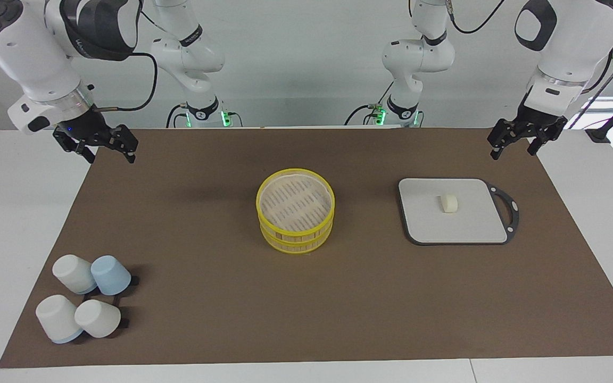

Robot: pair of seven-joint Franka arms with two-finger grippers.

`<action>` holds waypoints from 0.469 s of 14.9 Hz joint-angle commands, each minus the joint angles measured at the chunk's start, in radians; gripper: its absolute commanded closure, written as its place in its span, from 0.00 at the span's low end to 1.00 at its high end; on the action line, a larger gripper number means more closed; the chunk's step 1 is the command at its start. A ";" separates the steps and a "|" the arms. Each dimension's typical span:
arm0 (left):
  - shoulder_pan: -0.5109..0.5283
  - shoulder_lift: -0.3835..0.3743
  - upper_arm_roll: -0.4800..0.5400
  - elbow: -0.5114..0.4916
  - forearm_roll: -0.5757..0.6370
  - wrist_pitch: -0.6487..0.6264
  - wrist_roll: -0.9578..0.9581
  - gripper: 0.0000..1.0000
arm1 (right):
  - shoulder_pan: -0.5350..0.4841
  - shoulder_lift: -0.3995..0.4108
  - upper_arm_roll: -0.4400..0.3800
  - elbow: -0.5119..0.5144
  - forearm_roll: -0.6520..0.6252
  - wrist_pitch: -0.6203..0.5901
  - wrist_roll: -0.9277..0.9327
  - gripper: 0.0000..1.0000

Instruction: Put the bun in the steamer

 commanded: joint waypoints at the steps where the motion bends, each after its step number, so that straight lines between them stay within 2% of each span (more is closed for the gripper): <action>1: -0.013 -0.013 0.005 0.003 0.021 -0.022 -0.007 0.00 | -0.003 -0.026 0.005 -0.027 -0.009 -0.012 -0.014 0.00; 7: -0.014 -0.020 -0.001 -0.008 0.019 -0.042 -0.020 0.00 | 0.001 -0.028 0.009 -0.032 -0.006 -0.016 -0.008 0.00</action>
